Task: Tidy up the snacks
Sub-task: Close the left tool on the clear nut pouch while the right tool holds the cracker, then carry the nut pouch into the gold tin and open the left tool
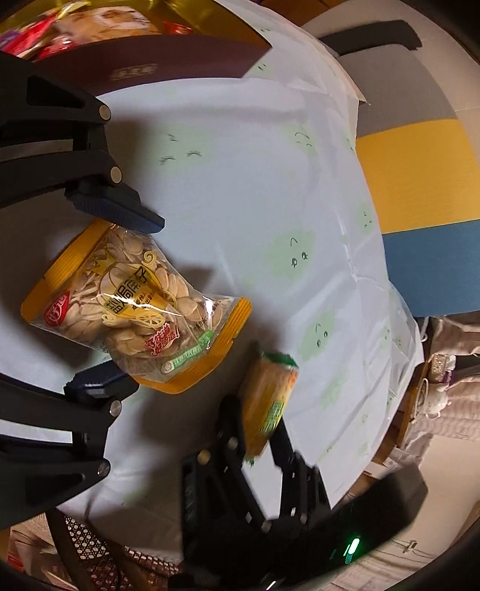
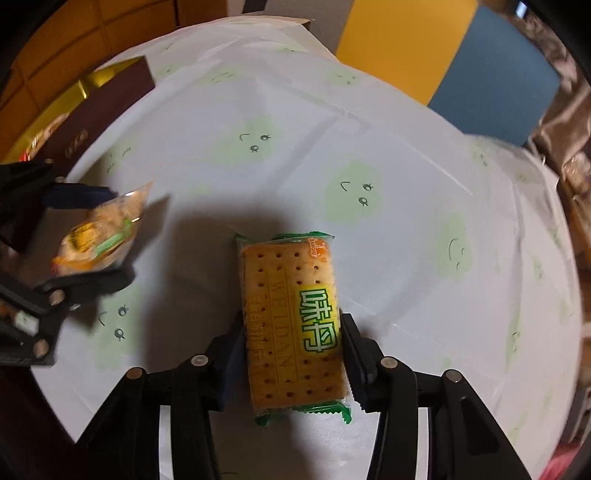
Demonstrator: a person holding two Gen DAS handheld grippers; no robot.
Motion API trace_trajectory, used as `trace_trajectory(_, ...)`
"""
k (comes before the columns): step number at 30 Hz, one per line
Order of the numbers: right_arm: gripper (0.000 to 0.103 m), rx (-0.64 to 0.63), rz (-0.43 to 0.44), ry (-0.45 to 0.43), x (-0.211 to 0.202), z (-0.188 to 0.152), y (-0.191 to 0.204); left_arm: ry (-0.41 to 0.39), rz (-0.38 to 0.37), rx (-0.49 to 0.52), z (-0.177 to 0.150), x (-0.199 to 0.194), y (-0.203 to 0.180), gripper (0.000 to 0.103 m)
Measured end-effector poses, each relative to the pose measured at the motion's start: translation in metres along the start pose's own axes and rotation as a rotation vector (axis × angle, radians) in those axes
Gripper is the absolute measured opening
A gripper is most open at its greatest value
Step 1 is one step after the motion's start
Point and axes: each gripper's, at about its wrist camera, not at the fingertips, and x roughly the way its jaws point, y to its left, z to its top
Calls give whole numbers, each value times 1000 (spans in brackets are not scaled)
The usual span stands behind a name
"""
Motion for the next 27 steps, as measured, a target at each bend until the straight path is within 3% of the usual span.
trace_trajectory(5,49,58,39,9,1,0,-11,-41,4,-17,-4,-32,12,66)
trace_trajectory(11,48,43,23,-5,-1,-1,-10,-116,1,-39,-14,-67,19,66)
trace_trajectory(27,48,-19,-21,-31,3,-13,10,-215,60,-178,-40,-116,62,66)
